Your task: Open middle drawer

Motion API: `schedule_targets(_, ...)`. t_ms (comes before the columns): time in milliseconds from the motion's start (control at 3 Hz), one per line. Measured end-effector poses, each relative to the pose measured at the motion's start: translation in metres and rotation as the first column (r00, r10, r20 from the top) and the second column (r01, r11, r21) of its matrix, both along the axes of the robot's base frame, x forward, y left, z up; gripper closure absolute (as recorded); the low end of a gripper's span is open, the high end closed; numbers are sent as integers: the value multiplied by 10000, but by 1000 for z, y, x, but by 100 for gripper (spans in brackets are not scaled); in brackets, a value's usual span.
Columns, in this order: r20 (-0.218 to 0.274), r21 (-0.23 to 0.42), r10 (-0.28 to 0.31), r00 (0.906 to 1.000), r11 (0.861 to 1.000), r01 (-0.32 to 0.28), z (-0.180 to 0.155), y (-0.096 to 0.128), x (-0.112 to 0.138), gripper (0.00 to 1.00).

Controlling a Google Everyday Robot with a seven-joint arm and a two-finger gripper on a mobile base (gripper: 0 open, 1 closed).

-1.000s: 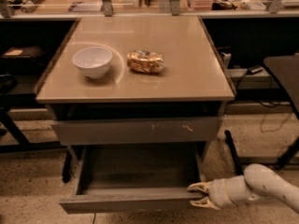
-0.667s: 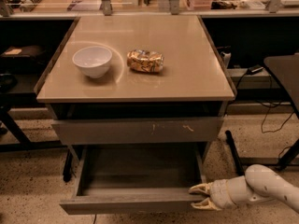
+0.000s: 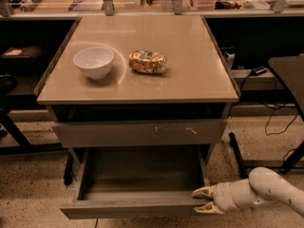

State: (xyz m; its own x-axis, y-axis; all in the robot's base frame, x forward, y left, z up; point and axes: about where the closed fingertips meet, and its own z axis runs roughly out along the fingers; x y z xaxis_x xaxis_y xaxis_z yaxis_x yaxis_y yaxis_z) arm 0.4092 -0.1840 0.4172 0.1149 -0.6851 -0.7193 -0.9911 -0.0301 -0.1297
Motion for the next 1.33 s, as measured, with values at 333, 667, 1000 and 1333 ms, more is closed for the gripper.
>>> schedule_targets(333,-281,98,115,9995,9999,-112,-6,-5,-17,39)
schedule_targets(667,-281,98,115,9995,9999,-112,-6,-5,-17,61)
schedule_targets(1000,-322,82,196,9993,9998,-193,-4,-13,-34,86)
schedule_targets(1333,-365,48,268,9990,9996,-266,-2,-19,-51,100)
